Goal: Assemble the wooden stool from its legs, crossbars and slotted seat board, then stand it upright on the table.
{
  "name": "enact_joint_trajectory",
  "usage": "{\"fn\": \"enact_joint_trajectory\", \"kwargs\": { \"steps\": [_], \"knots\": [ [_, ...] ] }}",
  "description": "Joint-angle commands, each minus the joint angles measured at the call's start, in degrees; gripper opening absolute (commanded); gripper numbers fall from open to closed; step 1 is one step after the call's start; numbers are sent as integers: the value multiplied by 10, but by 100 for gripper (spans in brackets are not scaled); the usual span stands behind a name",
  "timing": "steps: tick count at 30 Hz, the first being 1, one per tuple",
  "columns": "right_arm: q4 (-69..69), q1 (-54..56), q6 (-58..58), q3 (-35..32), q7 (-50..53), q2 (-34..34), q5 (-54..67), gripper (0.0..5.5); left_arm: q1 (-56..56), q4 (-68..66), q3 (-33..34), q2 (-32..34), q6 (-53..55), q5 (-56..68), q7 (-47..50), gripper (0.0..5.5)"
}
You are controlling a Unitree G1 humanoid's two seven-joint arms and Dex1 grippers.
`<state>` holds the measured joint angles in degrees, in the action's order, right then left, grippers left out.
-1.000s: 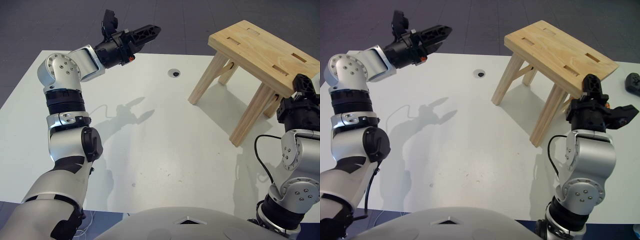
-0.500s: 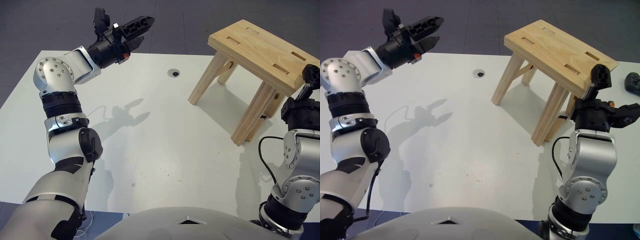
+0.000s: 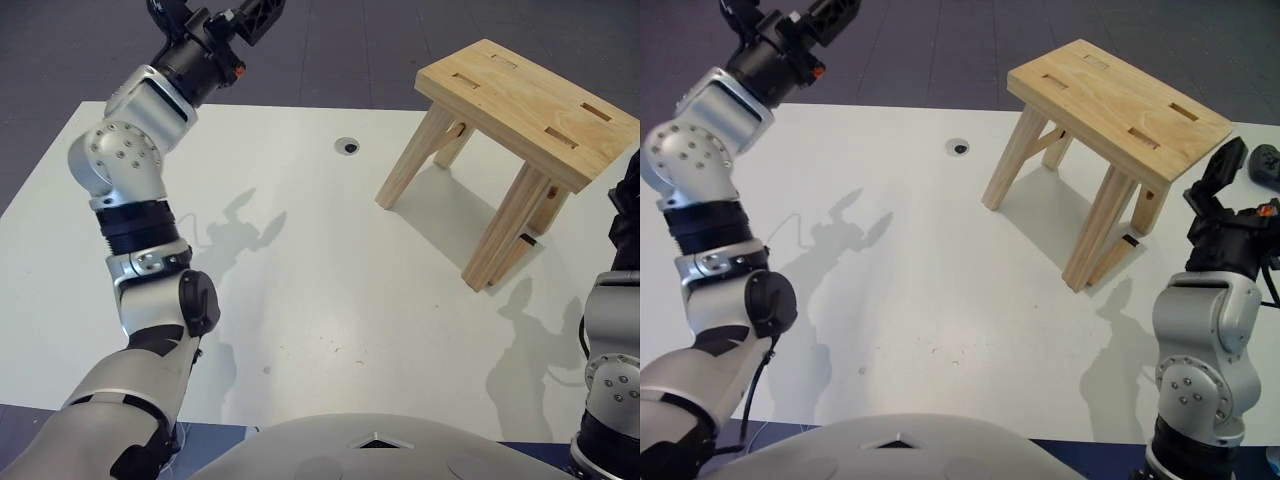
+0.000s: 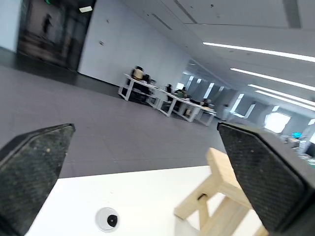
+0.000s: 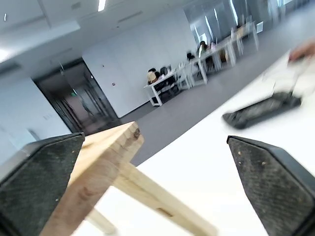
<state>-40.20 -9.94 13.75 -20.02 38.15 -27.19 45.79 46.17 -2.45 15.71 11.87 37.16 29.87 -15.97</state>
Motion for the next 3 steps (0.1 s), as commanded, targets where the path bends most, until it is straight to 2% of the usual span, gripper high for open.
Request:
{"fn": "enact_joint_trajectory", "kwargs": {
  "steps": [1, 3],
  "knots": [
    [7, -2, -7, 6, -61, 9, -83, 539, -59, 56, -46, -22, -105, -89, 56, 540],
    [-1, 20, -22, -1, -100, 27, -61, 539, -70, 68, -37, -37, -128, -102, 88, 540]
  ]
}}
